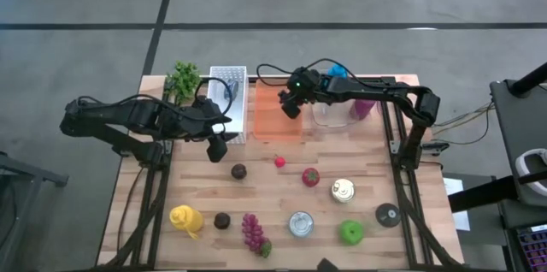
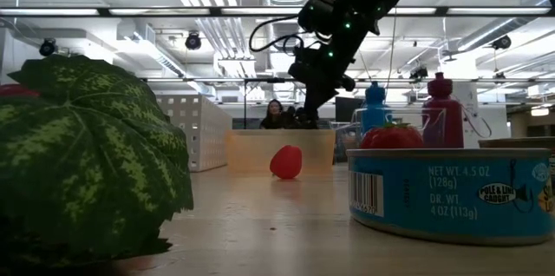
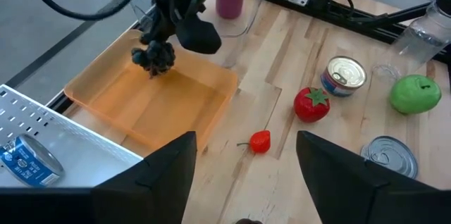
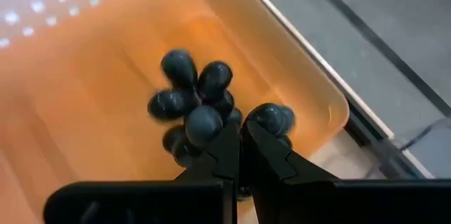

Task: Pick & Place Food Item
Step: Put the top grapes into the orange bin

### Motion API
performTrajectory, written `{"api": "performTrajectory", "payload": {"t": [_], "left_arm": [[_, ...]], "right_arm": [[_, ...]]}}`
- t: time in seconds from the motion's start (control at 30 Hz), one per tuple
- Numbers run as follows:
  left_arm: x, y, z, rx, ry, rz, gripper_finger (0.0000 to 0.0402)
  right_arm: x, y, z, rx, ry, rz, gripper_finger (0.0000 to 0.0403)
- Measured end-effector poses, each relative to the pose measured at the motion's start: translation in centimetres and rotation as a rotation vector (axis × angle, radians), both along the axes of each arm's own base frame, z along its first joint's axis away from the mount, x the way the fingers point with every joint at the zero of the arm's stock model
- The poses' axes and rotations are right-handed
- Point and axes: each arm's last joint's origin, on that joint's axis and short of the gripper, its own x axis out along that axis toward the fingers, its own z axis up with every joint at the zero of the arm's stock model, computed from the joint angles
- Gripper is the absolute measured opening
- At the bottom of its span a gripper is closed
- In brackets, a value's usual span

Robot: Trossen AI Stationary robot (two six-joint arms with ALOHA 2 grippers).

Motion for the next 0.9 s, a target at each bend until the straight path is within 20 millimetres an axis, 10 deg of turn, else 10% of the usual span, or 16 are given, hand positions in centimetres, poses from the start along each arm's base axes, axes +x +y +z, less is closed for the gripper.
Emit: {"api": "performTrajectory", "payload": {"t": [0.9], "left_arm": [[-0.01,0.00,0.01,0.000,0.000,0.000,0.0236]], "right_arm": [[-0.82,0.82,-0.53,0.111,0.099,0.015,0.0032]]}}
